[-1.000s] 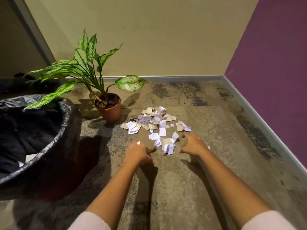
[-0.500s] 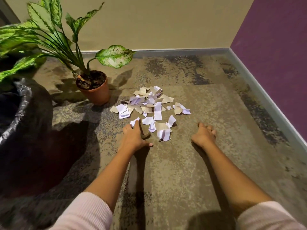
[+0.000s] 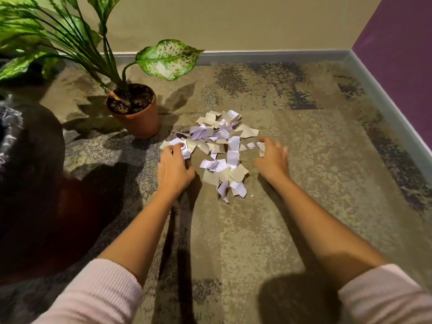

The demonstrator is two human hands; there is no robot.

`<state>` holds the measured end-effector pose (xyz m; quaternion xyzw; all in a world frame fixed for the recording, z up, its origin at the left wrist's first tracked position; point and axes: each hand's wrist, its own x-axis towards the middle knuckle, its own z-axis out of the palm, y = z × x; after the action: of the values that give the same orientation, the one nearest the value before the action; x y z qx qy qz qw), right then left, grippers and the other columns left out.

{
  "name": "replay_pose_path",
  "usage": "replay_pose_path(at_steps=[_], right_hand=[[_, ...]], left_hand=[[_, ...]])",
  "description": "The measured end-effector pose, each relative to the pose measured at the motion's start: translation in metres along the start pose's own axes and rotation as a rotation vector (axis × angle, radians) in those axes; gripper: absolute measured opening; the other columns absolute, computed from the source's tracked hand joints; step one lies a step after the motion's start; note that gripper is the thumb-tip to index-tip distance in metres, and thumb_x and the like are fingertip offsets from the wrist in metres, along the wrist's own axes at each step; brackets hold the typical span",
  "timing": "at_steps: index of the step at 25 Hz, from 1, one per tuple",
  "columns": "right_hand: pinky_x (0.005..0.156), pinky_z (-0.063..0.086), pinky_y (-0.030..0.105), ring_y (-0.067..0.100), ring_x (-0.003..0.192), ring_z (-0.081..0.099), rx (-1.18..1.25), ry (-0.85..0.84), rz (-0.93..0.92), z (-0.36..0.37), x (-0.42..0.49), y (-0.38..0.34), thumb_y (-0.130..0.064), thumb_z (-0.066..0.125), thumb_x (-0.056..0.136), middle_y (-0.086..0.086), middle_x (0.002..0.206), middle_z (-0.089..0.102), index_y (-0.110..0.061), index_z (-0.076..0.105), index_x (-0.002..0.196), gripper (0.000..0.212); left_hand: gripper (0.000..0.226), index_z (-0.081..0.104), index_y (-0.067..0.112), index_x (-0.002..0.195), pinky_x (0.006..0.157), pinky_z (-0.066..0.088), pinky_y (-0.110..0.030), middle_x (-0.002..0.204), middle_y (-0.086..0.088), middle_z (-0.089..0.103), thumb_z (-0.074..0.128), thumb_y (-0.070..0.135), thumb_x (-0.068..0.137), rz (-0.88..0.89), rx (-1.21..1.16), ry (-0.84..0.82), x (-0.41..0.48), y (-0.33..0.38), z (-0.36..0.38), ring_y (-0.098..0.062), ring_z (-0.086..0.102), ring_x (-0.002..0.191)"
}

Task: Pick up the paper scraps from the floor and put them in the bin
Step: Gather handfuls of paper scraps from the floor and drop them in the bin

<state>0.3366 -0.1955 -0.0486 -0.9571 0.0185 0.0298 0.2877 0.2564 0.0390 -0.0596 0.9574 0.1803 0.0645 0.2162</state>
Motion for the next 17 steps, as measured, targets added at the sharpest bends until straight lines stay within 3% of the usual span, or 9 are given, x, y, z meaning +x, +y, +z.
replay_pose_path(at_steps=[3,5,8,11,13,14,17], right_hand=[[0.106,0.033,0.050,0.037,0.135,0.024,-0.133,-0.077,0.222,-0.013,0.036,0.022,-0.021,0.056,0.088,0.016,0.145,0.035,-0.028,0.044,0.137,0.051],[0.111,0.026,0.051,0.040,0.139,0.017,-0.138,-0.143,0.308,-0.009,0.049,0.027,-0.020,0.055,0.089,0.017,0.149,0.027,-0.028,0.041,0.140,0.053],[0.111,0.028,0.049,0.038,0.135,0.026,-0.099,-0.109,0.077,0.015,0.053,0.013,-0.013,0.048,0.089,0.015,0.146,0.037,-0.026,0.045,0.138,0.051],[0.096,0.043,0.039,0.029,0.119,0.048,0.182,-0.046,-0.105,0.033,0.056,-0.009,-0.009,0.045,0.080,0.006,0.126,0.056,-0.026,0.054,0.128,0.051],[0.088,0.041,0.036,0.025,0.119,0.046,0.276,0.051,-0.070,0.034,0.072,-0.025,-0.029,0.048,0.079,0.003,0.123,0.056,-0.032,0.055,0.121,0.042],[0.091,0.038,0.039,0.025,0.125,0.039,0.215,0.056,-0.053,0.033,0.082,-0.032,-0.044,0.051,0.080,0.003,0.129,0.052,-0.035,0.054,0.121,0.042],[0.108,0.018,0.057,0.035,0.142,0.013,-0.041,-0.117,-0.027,0.034,0.112,-0.050,-0.082,0.048,0.069,0.003,0.152,0.029,-0.042,0.043,0.135,0.077]], left_hand=[[0.081,0.025,0.012,0.149,0.109,0.024,-0.054,0.150,-0.023,0.024,0.065,0.034,0.082,-0.238,0.000,-0.051,0.028,-0.010,0.001,-0.047,0.028,0.134],[0.087,0.016,0.013,0.152,0.113,0.018,-0.054,0.156,-0.022,0.017,0.064,0.038,0.084,-0.306,-0.023,-0.129,0.043,-0.013,0.005,-0.046,0.019,0.140],[0.087,0.014,0.013,0.154,0.113,0.022,-0.053,0.156,-0.020,0.022,0.061,0.034,0.084,-0.198,-0.115,-0.157,0.056,-0.011,0.016,-0.042,0.020,0.141],[0.095,0.013,0.008,0.153,0.113,0.025,-0.049,0.155,-0.017,0.022,0.057,0.039,0.074,-0.112,-0.288,-0.220,0.070,-0.001,0.023,-0.038,0.020,0.143],[0.102,0.010,0.012,0.154,0.115,0.025,-0.047,0.154,-0.018,0.020,0.052,0.043,0.066,-0.132,-0.431,-0.229,0.085,0.006,0.021,-0.037,0.020,0.142],[0.105,0.006,0.017,0.155,0.117,0.022,-0.047,0.155,-0.017,0.015,0.052,0.046,0.066,-0.152,-0.494,-0.224,0.094,0.008,0.019,-0.036,0.016,0.144],[0.107,-0.002,0.031,0.155,0.121,0.006,-0.048,0.163,-0.010,-0.003,0.055,0.053,0.067,-0.123,-0.457,-0.253,0.117,0.015,0.023,-0.028,-0.001,0.150]])
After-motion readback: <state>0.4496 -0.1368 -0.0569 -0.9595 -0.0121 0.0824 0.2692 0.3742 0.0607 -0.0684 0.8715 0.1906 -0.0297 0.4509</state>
